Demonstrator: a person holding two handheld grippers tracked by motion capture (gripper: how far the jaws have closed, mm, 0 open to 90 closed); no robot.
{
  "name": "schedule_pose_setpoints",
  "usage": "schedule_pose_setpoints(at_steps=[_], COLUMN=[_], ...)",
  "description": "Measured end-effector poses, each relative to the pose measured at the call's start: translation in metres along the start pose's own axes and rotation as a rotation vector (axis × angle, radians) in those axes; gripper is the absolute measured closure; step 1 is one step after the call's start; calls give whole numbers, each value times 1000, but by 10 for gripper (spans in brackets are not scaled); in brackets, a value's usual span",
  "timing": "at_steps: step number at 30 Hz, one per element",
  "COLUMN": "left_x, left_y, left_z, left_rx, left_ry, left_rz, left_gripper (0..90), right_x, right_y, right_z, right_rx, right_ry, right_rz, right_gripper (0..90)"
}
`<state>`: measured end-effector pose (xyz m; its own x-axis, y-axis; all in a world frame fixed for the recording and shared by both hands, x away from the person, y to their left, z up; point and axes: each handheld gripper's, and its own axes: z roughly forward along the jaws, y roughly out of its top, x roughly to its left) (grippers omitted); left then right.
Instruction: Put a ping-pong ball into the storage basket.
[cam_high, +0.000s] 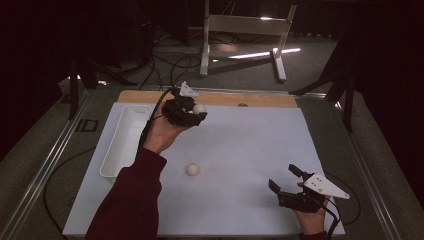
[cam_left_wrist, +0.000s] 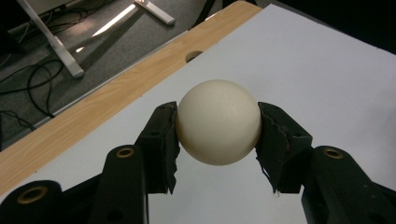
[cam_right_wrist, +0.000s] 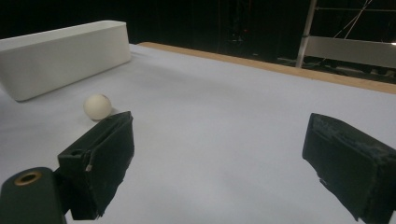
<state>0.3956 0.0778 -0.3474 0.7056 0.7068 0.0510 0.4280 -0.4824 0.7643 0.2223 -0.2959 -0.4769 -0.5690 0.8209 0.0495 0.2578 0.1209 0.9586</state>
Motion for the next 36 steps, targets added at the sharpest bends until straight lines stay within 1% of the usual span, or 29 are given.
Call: schedule_pose_setpoints(at_steps=[3,9,12,36], left_x=[1,1,2,15], left_y=[-1,-3,-5,-29], left_z=[-1,-4,-7,-26], left_rx=[-2,-7,-15,-41], left_ry=[-9,-10,-17,17], left_rz=[-9,-5,-11,-38], left_gripper=[517,517,517,516], right_x=[1,0,0,-1], right_y=[0,0,0,0], right_z=[0,0,0,1], right_rx=[0,-3,1,3], right_ry=[1,0,2,0], right_rz=[0,3,2,3], right_gripper=[89,88,89,88])
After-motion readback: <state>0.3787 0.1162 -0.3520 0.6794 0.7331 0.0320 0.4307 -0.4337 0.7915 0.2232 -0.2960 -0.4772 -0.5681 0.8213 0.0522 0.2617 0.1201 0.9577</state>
